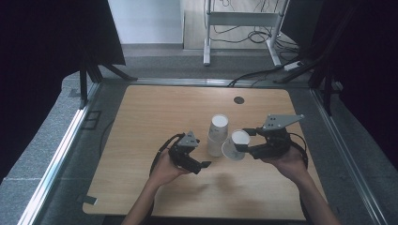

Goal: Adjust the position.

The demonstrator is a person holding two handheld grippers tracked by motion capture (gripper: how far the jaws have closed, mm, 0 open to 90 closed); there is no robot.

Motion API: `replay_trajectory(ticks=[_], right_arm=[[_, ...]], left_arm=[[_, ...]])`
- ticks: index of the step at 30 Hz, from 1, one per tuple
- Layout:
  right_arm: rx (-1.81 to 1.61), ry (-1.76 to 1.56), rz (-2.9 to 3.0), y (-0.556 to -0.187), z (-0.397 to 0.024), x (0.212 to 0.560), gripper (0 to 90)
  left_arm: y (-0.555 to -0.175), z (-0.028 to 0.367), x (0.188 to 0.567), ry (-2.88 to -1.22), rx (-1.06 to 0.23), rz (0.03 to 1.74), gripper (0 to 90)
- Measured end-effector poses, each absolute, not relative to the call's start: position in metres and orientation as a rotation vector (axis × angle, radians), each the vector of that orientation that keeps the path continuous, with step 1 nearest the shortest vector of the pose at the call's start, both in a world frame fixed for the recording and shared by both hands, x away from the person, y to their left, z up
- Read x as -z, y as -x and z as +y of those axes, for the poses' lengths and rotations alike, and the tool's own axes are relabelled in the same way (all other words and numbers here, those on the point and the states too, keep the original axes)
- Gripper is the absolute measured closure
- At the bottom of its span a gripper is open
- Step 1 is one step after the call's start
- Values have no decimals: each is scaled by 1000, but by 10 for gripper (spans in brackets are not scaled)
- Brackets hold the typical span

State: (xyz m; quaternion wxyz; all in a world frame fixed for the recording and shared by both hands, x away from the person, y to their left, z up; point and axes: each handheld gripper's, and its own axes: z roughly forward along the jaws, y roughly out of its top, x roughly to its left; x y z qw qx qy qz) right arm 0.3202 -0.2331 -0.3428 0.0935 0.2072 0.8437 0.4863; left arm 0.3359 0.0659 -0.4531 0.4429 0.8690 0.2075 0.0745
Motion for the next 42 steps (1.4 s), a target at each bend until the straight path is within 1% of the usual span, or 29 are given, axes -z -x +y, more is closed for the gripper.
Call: replay_trajectory(ticks=[2,4,19,28,42], right_arm=[[-1448,-619,2502,-320,-234,347,370],[-1454,-620,2501,-319,-234,350,370],[-1515,-637,2480,-312,-240,373,370],[-1526,-629,2484,-310,-238,381,370],[-1552,-570,2509,-305,-222,389,370]], left_arm=[[-335,66,454,-2148,-176,517,52],[-333,66,454,-2146,-158,501,26],[-321,57,454,-2119,-118,447,10],[-316,48,457,-2119,-112,413,19],[-317,39,459,-2102,-91,375,50]])
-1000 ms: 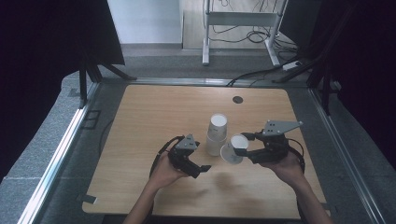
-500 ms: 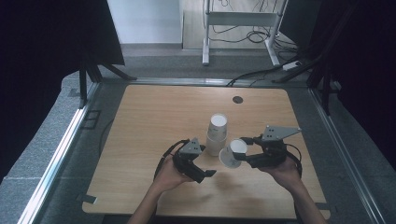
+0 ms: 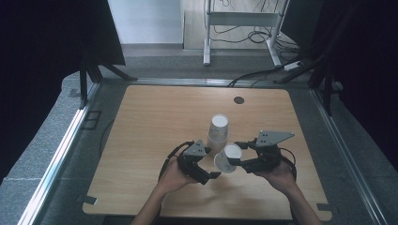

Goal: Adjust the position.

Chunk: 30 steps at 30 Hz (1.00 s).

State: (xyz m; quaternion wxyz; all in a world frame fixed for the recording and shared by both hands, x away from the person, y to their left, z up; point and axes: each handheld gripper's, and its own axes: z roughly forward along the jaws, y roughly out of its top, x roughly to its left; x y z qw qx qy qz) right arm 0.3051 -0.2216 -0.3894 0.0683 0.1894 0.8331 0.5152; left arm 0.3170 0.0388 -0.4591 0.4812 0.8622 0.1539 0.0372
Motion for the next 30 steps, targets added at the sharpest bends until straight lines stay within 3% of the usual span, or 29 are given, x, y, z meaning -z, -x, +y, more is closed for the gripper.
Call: replay_trajectory(ticks=[12,30], right_arm=[[-1565,-538,2533,-305,-209,393,370],[-1559,-532,2559,-306,-202,399,369]], left_arm=[[-318,28,462,-2108,-71,334,73],[-317,27,466,-2115,-53,295,240]])
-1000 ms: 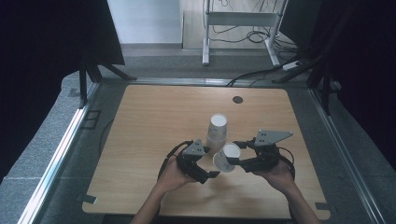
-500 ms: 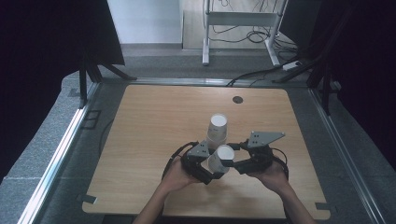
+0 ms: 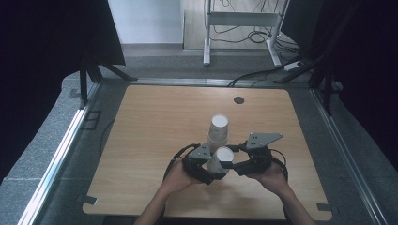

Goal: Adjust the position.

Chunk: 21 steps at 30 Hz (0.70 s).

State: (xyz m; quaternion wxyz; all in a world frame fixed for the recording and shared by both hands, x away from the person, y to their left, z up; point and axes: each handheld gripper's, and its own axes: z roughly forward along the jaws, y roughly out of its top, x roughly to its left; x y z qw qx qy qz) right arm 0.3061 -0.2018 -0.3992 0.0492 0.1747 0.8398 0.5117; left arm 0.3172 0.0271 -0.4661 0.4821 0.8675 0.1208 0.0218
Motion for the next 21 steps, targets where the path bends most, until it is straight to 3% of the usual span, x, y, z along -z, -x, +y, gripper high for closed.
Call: replay_trajectory(ticks=[14,17,21], right_arm=[[-1522,-519,2569,-307,-200,399,347],[-1517,-514,2594,-309,-198,399,263],[-1477,-509,2609,-308,-197,398,252]], left_arm=[[-318,27,464,-2152,-76,304,283],[-318,27,463,-2161,-92,314,284],[-318,27,463,-2179,-107,319,284]])
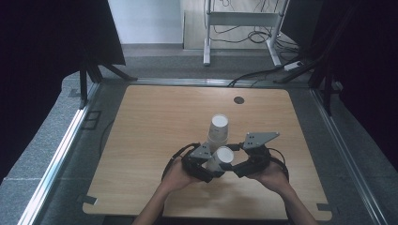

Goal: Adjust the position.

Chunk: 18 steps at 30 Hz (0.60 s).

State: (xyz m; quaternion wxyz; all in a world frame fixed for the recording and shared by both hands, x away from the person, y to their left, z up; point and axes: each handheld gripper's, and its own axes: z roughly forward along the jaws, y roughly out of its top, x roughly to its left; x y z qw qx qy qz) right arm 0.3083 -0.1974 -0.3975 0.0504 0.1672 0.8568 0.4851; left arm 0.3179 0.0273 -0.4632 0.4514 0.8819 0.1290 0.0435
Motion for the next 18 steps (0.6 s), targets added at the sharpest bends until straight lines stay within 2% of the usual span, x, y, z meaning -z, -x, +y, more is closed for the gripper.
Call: replay_trajectory(ticks=[18], right_arm=[[-1125,-493,2803,-319,-186,376,231]], left_arm=[[-315,23,459,-2264,-174,296,285]])
